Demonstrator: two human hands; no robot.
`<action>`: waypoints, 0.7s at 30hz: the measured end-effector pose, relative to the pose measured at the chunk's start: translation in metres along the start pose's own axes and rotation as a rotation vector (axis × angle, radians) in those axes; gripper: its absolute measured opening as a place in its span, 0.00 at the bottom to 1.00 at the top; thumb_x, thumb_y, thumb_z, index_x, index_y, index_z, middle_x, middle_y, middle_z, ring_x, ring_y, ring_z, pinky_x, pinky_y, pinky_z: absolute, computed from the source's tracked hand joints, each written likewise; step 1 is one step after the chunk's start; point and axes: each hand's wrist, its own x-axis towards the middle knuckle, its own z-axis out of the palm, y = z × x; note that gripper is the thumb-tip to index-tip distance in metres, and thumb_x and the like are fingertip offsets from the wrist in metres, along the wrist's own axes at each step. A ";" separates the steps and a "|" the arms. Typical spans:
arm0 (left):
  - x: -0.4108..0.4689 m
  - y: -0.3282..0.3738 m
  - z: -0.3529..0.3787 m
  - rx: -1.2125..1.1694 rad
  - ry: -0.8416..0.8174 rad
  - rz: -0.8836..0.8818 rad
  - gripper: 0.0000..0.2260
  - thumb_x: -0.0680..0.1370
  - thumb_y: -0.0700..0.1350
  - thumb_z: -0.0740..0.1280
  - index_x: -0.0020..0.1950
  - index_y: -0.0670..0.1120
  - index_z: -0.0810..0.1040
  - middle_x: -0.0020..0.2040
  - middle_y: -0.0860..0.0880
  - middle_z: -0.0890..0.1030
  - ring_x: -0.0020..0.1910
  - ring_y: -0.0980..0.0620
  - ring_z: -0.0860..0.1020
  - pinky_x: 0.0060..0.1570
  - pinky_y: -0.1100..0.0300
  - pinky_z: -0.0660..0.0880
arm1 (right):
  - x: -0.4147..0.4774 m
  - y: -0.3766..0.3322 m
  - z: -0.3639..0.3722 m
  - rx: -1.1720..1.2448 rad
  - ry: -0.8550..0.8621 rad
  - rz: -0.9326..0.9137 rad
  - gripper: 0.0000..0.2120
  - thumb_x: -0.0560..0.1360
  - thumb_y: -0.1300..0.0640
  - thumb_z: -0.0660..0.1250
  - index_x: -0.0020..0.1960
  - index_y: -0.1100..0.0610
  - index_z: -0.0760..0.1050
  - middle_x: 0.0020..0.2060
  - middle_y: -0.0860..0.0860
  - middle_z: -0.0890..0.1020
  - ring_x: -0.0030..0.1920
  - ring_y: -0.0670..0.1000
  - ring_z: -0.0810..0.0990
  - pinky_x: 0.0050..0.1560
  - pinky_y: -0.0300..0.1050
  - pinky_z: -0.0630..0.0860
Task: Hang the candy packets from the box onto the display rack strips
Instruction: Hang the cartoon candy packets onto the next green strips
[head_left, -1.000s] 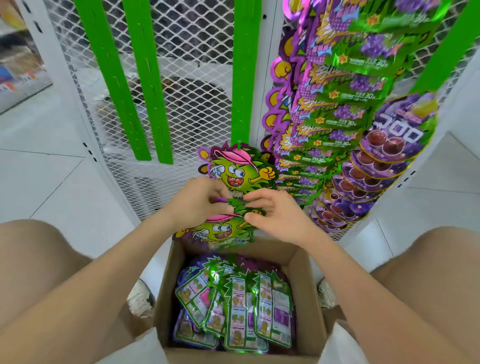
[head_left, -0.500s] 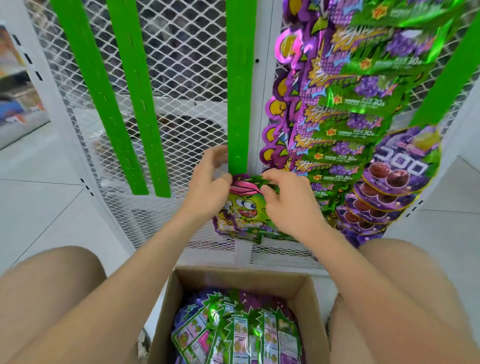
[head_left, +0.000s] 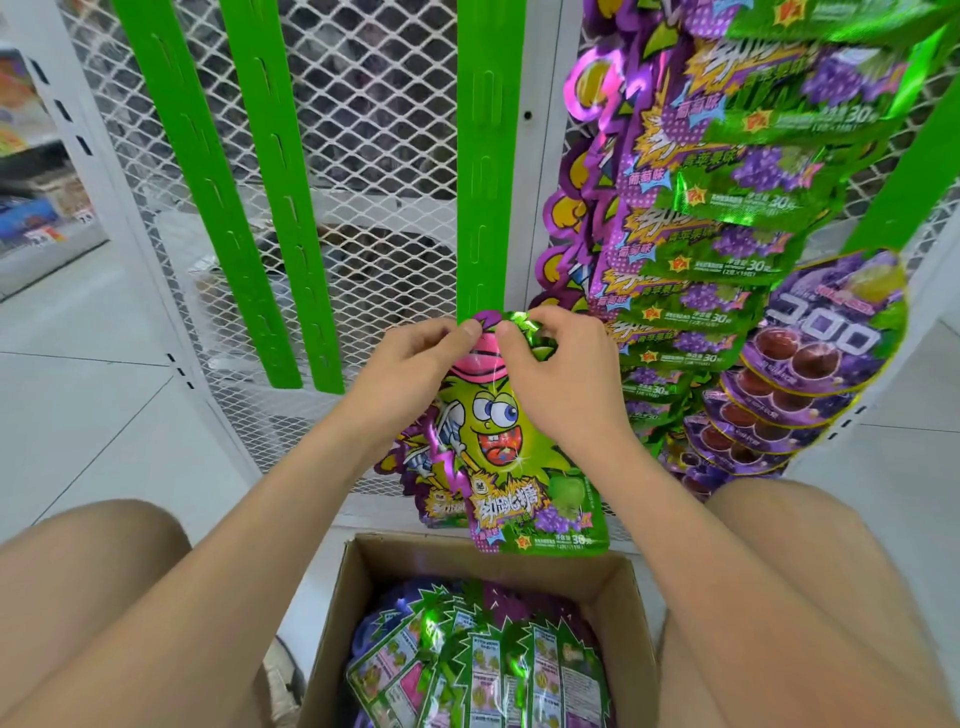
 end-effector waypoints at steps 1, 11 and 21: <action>-0.001 0.000 -0.001 -0.017 -0.022 -0.008 0.14 0.86 0.50 0.66 0.43 0.48 0.84 0.44 0.48 0.87 0.46 0.54 0.84 0.49 0.66 0.77 | -0.001 0.000 0.000 0.000 -0.009 0.015 0.15 0.80 0.47 0.70 0.40 0.56 0.81 0.29 0.47 0.79 0.33 0.51 0.77 0.37 0.46 0.67; -0.007 -0.021 -0.008 0.410 0.062 0.195 0.11 0.86 0.49 0.65 0.45 0.53 0.79 0.37 0.58 0.81 0.36 0.59 0.78 0.42 0.56 0.74 | -0.011 0.024 0.002 -0.189 -0.220 0.015 0.15 0.81 0.41 0.68 0.45 0.53 0.80 0.39 0.50 0.83 0.46 0.59 0.80 0.47 0.50 0.72; -0.051 -0.083 0.011 1.045 0.218 0.406 0.15 0.74 0.41 0.70 0.60 0.47 0.74 0.54 0.47 0.78 0.54 0.41 0.76 0.50 0.45 0.74 | -0.058 0.021 -0.014 -0.265 -0.374 -0.183 0.06 0.76 0.58 0.68 0.53 0.52 0.78 0.39 0.46 0.81 0.43 0.50 0.80 0.48 0.49 0.78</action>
